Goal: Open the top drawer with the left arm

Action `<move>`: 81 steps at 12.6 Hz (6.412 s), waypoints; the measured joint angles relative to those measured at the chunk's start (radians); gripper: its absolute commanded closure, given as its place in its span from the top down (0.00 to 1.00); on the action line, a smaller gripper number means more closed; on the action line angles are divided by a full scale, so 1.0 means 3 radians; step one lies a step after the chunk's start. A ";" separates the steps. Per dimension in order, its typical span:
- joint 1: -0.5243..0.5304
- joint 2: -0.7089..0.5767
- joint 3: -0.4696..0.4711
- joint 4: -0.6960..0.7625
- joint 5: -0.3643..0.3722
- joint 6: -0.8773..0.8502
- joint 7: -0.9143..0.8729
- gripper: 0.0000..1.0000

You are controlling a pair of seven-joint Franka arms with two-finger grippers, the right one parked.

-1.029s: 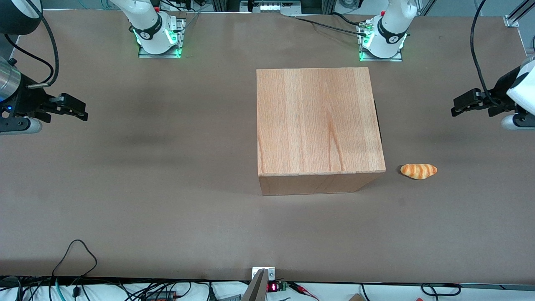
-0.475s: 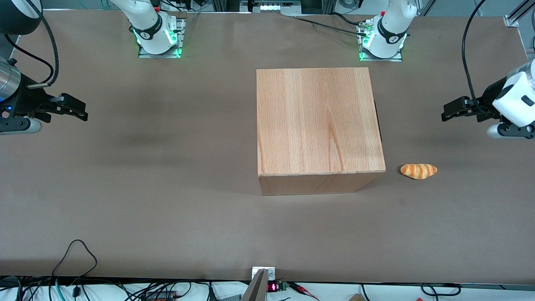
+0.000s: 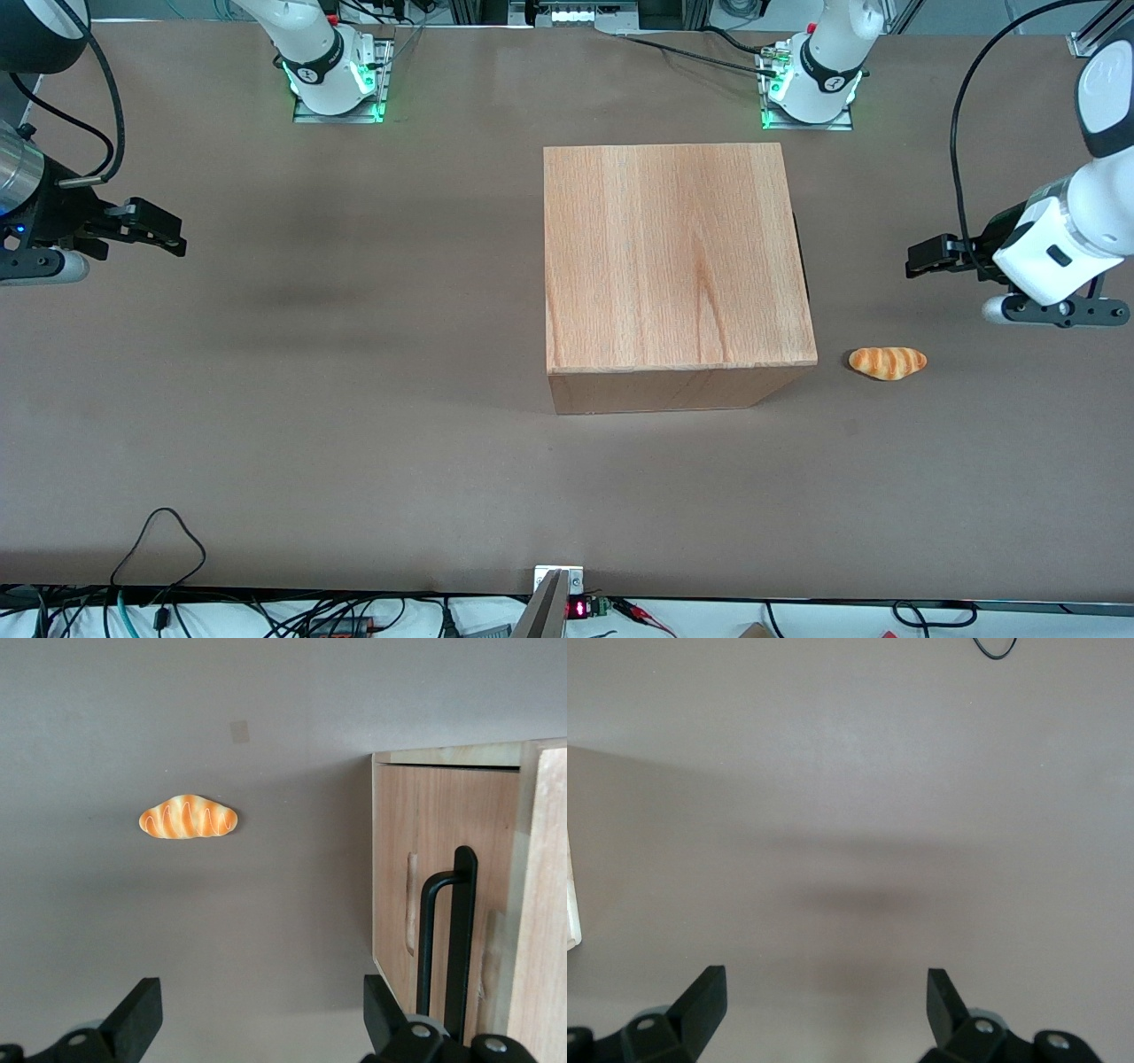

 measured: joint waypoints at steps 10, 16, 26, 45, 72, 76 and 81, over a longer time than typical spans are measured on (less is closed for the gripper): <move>-0.0007 0.0282 -0.0040 -0.0072 -0.0391 0.0021 0.0000 1.00; -0.0009 0.0385 -0.0108 -0.0273 -0.0610 0.0081 0.0000 1.00; 0.0015 0.0475 -0.0094 -0.0384 -0.0830 0.0118 0.0000 1.00; 0.0018 0.0494 -0.0094 -0.0494 -0.1013 0.0006 0.0000 1.00; 0.0157 0.0634 -0.0084 -0.0495 -0.1032 0.0165 0.0134 1.00; 0.0231 0.0634 -0.0084 -0.0495 -0.1032 0.0154 0.0148 1.00; 0.0371 0.0632 -0.0080 -0.0495 -0.1032 0.0111 0.0165 1.00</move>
